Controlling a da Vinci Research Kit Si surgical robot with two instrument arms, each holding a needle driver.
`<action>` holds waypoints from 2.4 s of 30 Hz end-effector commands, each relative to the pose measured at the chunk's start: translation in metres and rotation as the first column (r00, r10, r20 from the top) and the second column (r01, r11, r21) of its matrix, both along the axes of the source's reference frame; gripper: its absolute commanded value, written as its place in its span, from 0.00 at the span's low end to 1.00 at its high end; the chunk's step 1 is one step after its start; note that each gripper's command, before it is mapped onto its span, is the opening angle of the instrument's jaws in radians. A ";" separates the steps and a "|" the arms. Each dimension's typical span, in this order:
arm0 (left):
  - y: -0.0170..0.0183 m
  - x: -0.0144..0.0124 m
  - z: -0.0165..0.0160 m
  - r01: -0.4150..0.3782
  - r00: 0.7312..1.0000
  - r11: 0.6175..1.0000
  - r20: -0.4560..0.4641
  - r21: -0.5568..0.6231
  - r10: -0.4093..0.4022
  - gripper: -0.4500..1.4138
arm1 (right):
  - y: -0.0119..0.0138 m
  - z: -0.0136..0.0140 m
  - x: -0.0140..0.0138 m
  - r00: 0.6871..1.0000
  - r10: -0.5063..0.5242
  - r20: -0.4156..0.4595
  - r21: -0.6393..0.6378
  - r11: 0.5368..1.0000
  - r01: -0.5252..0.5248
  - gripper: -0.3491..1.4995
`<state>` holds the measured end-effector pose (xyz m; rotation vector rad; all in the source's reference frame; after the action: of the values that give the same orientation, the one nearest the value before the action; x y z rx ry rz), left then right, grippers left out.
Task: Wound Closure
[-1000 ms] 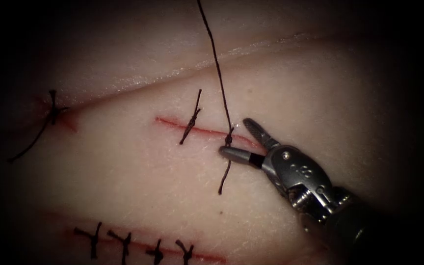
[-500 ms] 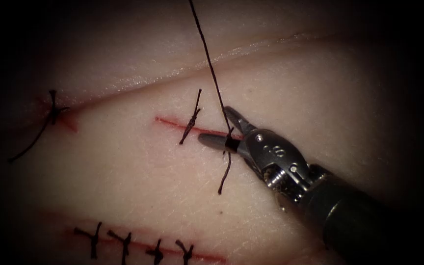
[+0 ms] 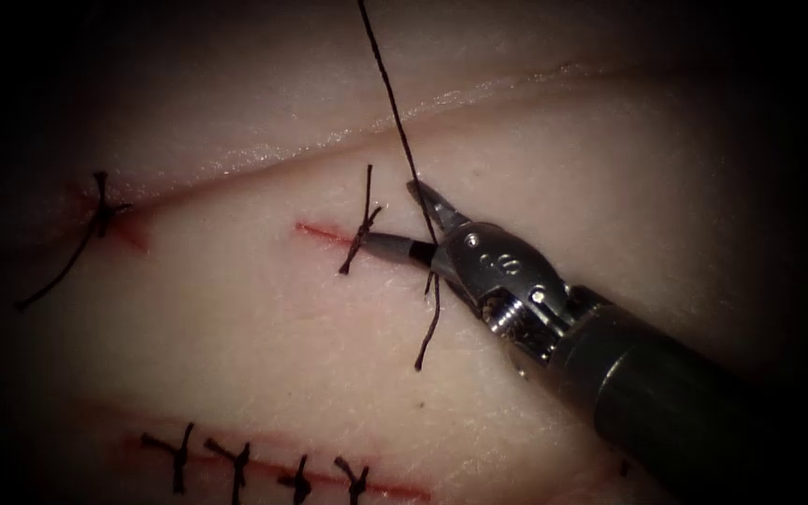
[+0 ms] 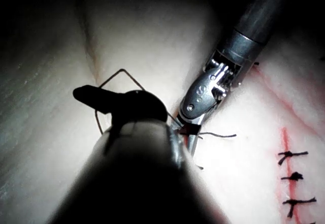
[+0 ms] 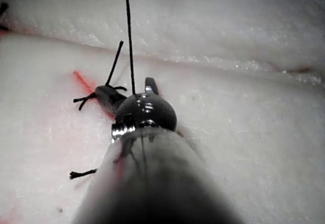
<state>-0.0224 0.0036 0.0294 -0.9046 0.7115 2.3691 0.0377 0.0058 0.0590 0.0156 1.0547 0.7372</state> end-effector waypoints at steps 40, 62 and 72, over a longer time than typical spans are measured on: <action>-0.0014 -0.0068 0.0032 -0.016 1.000 1.000 0.015 -0.008 0.016 0.00 | -0.0039 -0.0049 -0.0059 0.999 0.002 -0.042 -0.077 0.997 -0.005 0.78; -0.0012 -0.0161 0.0257 -0.319 0.943 0.906 0.002 0.280 0.332 0.98 | -0.0081 -0.0076 -0.0081 0.999 0.037 -0.031 -0.097 0.994 -0.040 0.83; -0.0012 -0.0071 0.0250 -0.325 0.939 0.899 -0.009 0.294 0.343 0.99 | -0.0089 -0.0075 -0.0071 0.998 0.045 -0.036 -0.081 0.996 -0.048 0.86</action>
<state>-0.0283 0.0024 0.0537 -0.8775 0.2399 2.7138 0.0298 -0.0028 0.0510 -0.0720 1.1202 0.7383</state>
